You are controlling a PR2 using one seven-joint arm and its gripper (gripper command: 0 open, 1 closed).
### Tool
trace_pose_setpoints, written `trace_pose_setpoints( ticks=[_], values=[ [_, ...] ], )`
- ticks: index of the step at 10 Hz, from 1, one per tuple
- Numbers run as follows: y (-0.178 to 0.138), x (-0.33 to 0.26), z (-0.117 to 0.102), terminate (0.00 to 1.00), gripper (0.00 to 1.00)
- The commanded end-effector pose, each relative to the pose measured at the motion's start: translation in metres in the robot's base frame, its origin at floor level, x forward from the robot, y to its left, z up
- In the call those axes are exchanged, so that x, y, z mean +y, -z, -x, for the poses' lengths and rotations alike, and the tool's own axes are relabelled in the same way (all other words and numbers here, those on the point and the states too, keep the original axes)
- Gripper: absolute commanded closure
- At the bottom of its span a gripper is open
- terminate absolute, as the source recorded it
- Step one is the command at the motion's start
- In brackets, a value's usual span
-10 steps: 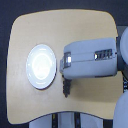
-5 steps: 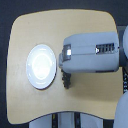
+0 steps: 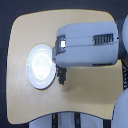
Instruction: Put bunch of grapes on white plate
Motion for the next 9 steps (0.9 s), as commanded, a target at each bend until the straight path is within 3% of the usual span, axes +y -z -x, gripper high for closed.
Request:
trace_pose_setpoints(
  ticks=[1,5,9],
  values=[
    [-0.039,0.084,-0.004,0.0,1.0],
    [-0.029,0.153,0.006,0.0,1.0],
    [0.002,0.168,-0.007,0.0,1.0]
  ],
)
